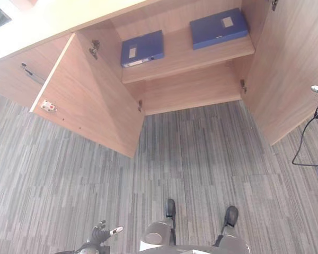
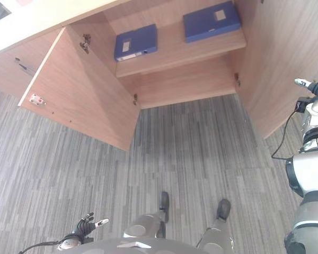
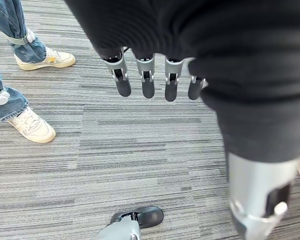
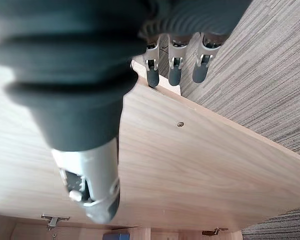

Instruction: Put the empty folder in the office cabinet

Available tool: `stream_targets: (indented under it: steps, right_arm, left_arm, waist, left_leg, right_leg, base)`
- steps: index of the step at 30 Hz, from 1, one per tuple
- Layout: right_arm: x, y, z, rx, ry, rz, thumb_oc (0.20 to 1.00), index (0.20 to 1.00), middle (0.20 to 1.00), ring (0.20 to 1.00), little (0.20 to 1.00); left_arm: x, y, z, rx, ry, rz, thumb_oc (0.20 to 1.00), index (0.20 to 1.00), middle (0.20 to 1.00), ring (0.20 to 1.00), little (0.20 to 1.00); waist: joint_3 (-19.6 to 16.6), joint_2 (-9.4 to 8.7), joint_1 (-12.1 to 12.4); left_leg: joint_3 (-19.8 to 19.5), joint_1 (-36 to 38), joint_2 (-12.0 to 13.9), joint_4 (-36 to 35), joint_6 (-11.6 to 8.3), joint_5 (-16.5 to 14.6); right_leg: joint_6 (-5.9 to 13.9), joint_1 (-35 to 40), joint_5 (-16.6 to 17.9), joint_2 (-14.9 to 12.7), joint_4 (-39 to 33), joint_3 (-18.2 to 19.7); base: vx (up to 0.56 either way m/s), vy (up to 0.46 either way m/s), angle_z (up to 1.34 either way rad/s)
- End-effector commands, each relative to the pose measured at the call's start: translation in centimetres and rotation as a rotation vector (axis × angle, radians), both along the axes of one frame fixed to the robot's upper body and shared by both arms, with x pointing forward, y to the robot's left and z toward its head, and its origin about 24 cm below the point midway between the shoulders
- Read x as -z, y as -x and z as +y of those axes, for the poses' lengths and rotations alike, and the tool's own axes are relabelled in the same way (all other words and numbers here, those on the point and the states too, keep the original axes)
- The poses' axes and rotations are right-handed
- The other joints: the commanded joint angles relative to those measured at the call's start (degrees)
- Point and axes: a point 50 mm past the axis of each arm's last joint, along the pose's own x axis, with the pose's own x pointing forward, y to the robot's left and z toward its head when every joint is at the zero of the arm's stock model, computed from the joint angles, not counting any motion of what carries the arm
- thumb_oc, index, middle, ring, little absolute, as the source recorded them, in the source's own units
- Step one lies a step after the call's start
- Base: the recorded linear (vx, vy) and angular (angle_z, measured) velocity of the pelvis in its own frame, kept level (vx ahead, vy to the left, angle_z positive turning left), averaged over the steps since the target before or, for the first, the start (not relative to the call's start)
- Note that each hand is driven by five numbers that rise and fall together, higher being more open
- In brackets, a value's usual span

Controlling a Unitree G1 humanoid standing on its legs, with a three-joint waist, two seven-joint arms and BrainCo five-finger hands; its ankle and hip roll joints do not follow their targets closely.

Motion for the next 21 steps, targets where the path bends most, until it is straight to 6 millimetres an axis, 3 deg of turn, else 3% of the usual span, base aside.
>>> stream_targets:
  steps: [1,5,8,10,11,13,18,21]
  right_arm:
    - [-0.5,-3.0,5.7,-0.258,0.095,-0.047,1.000,1.000,1.000,1.000,1.000]
    - [0.9,-3.9,8.5,-0.319,0.036,-0.049,1.000,1.000,1.000,1.000,1.000]
    - [1.1,-4.1,8.7,-0.284,-0.005,-0.054,1.000,1.000,1.000,1.000,1.000]
    - [1.0,-3.5,6.9,-0.110,-0.061,-0.082,1.000,1.000,1.000,1.000,1.000]
    - [0.0,-2.8,4.8,0.005,-0.097,-0.114,1.000,1.000,1.000,1.000,1.000]
    - [0.0,-2.8,4.8,0.005,-0.097,-0.115,1.000,1.000,1.000,1.000,1.000]
    - [-2.7,-0.1,-0.2,0.244,-0.071,-0.147,1.000,1.000,1.000,1.000,1.000]
    - [-3.1,0.2,-0.6,0.279,-0.064,-0.150,1.000,1.000,1.000,1.000,1.000]
  left_arm:
    - [-0.9,-2.8,1.8,0.045,-0.084,-0.048,1.000,1.000,1.000,1.000,1.000]
    - [-1.2,-4.4,1.6,0.065,-0.115,-0.070,1.000,1.000,1.000,1.000,1.000]
    - [-1.5,-5.2,1.9,0.051,-0.132,-0.087,1.000,1.000,1.000,1.000,1.000]
    - [-1.8,-5.8,1.9,0.028,-0.130,-0.121,1.000,1.000,1.000,1.000,1.000]
    - [-1.9,-5.5,2.0,0.025,-0.125,-0.128,1.000,1.000,1.000,1.000,1.000]
    - [-1.9,-5.6,2.0,0.025,-0.125,-0.129,1.000,1.000,1.000,1.000,1.000]
    - [-1.8,-4.7,1.9,-0.002,-0.092,-0.124,1.000,1.000,1.000,1.000,1.000]
    - [-2.0,-5.2,1.8,-0.006,-0.089,-0.141,1.000,1.000,1.000,1.000,1.000]
  waist:
    - [-2.46,-2.55,2.30]
    - [-2.96,-3.60,2.45]
    - [-2.96,-3.76,2.66]
    - [-3.05,-3.29,3.12]
    - [-2.68,-2.39,3.52]
    - [-2.68,-2.39,3.59]
    - [-1.35,-0.12,2.91]
    - [-0.94,0.26,2.71]
  left_leg:
    - [-3.24,-1.65,7.09,-0.64,-4.65,6.62]
    - [-3.19,-1.15,6.69,-0.64,-4.30,4.30]
    - [-3.28,-0.89,6.33,-0.64,-4.00,3.69]
    - [-3.30,-0.76,5.55,-0.64,-3.65,3.31]
    - [-3.23,-1.07,5.16,-0.64,-3.65,3.39]
    - [-3.19,-1.09,5.16,-0.64,-3.65,3.40]
    - [-2.61,-1.66,5.00,-0.64,-3.85,4.22]
    - [-2.24,-1.71,5.33,-0.64,-3.81,4.69]
  right_leg:
    - [3.71,-1.46,-5.27,-4.66,5.46,0.95]
    - [4.06,-0.36,-4.84,-5.32,4.63,0.21]
    - [4.14,-0.27,-4.50,-5.95,4.99,0.07]
    - [4.38,-0.47,-3.87,-6.41,4.93,0.29]
    - [4.55,-1.15,-3.52,-6.71,4.97,0.66]
    - [4.55,-1.23,-3.51,-6.71,5.00,0.70]
    - [4.49,-3.39,-4.10,-6.57,6.53,2.46]
    - [4.40,-4.12,-4.50,-6.11,7.18,3.07]
  base:
    - [0.02,-0.005,-0.06]
    - [0.00,0.009,0.03]
    - [0.00,0.022,0.11]
    - [0.01,0.044,0.16]
    - [-0.01,0.045,0.13]
    - [-0.01,0.029,0.01]
    - [-0.01,0.032,-0.02]
    - [-0.02,-0.009,-0.10]
